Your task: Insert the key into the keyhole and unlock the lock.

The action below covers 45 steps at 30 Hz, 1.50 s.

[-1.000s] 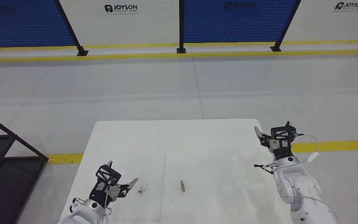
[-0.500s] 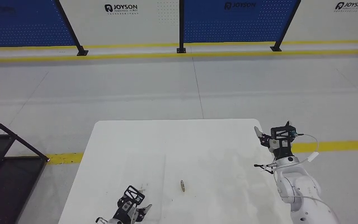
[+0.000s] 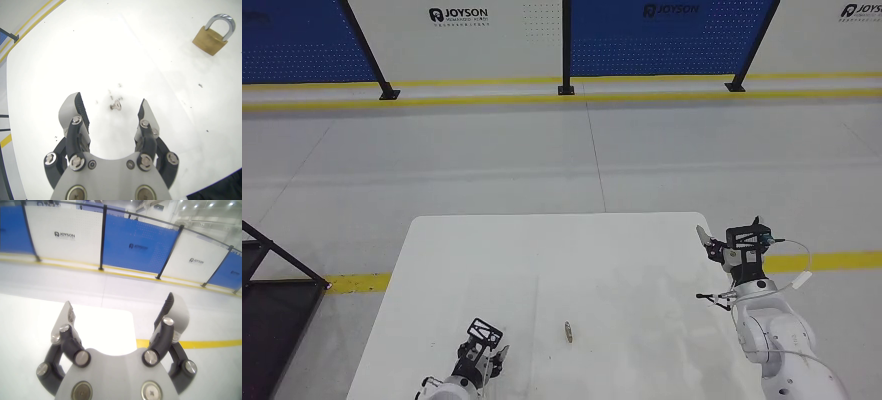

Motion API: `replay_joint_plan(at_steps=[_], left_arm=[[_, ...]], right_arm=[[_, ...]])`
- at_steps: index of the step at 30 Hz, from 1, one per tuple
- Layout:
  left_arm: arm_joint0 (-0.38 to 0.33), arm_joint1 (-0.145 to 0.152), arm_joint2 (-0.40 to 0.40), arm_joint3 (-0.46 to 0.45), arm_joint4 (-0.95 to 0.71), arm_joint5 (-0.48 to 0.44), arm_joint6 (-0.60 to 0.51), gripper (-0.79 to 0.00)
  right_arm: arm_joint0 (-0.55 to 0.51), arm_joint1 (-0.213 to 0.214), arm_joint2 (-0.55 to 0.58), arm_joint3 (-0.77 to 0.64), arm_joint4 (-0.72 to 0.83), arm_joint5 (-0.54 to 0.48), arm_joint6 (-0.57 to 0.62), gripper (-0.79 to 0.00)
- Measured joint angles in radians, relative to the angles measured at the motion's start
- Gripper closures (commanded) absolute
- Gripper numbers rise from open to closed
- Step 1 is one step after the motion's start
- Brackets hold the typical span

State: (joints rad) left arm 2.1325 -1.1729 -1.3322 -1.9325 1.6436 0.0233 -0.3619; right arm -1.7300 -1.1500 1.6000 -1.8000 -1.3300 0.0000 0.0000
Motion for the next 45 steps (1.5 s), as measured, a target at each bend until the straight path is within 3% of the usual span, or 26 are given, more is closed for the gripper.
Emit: replay_joint_plan(at_steps=[6, 14, 45], left_arm=[[-0.015, -0.002, 0.007, 0.020, 0.006, 0.010, -0.006, -0.502], [-0.037, -0.004, 0.014, 0.047, -0.006, 0.010, -0.006, -0.329], [-0.045, -0.003, 0.023, 0.062, 0.025, 0.008, 0.001, -0.055]], right_arm=[[0.000, 0.000, 0.000, 0.000, 0.000, 0.000, 0.000, -0.785], [0.000, 0.000, 0.000, 0.000, 0.000, 0.000, 0.000, -0.785], [0.000, 0.000, 0.000, 0.000, 0.000, 0.000, 0.000, -0.785]])
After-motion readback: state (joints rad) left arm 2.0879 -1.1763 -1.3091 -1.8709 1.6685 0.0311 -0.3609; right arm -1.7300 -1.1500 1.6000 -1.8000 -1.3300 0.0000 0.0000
